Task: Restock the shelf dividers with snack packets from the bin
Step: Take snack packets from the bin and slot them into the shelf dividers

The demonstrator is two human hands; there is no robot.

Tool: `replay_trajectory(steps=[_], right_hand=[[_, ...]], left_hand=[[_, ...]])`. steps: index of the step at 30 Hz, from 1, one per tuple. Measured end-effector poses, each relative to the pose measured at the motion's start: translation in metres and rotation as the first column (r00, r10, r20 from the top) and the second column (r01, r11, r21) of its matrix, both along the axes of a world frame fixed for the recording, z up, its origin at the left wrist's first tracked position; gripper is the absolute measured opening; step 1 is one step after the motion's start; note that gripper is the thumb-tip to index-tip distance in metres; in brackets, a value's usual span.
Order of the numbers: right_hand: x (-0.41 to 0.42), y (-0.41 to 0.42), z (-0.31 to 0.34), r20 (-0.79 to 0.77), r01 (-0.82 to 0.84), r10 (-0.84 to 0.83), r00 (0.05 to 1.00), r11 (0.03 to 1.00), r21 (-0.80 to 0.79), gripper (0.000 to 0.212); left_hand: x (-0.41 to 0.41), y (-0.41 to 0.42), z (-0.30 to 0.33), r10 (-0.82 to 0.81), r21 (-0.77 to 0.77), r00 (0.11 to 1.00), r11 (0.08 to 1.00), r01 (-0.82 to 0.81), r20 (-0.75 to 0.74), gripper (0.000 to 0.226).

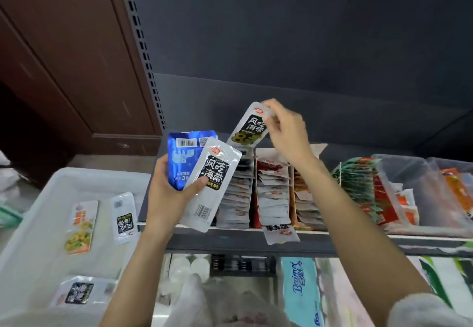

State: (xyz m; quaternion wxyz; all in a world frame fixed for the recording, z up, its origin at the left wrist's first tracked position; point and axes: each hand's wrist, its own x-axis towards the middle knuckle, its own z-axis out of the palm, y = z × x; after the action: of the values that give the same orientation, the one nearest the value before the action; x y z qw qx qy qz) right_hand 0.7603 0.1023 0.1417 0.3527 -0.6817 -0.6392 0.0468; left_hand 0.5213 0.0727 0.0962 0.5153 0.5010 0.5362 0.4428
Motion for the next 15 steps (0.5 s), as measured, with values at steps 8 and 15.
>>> replay_trajectory(steps=[8,15], right_hand=[[-0.021,0.017,-0.040,0.250,-0.075,0.210,0.945,0.884,-0.462,0.034],[-0.043,-0.030,-0.017,-0.079,-0.180,0.181,0.980,0.983,0.022,0.052]], left_hand=[[0.000,0.016,-0.003,-0.004,-0.014,1.000,1.000,0.004,0.012,0.061],[0.007,0.025,0.002,0.008,-0.070,0.997,0.998,-0.003,0.078,0.052]])
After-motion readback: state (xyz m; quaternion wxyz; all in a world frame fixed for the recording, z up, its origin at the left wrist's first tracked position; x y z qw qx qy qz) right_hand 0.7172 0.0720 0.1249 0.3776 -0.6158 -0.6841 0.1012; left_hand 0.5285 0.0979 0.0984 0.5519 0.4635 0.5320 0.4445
